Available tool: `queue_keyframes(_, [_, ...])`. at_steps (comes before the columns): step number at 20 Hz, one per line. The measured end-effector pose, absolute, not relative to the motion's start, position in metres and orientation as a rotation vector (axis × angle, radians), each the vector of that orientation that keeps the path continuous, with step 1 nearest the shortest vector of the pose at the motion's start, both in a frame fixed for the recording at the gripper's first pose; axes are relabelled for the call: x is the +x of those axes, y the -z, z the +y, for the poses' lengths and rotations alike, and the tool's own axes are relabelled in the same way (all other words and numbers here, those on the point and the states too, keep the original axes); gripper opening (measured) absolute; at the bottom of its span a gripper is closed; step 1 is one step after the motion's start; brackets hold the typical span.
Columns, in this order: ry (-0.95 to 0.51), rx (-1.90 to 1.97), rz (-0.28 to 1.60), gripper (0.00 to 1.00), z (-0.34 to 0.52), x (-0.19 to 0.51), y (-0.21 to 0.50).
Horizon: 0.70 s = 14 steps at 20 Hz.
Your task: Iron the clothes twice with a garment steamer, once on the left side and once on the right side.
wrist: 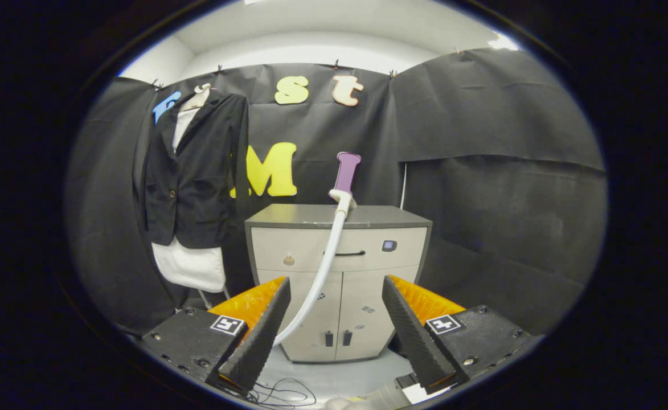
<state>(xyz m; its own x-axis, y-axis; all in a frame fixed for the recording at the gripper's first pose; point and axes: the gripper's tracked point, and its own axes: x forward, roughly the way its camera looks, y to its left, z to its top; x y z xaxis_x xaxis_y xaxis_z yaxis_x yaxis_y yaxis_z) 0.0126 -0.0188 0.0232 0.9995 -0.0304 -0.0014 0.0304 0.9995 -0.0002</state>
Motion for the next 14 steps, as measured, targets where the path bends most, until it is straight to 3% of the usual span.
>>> queue_keyframes(7, [0.043,0.003,-0.06,1.0,-0.046,0.065,-0.093])
queue_keyframes(14, [-0.004,0.029,-0.123,1.0,-0.062,0.162,-0.169])
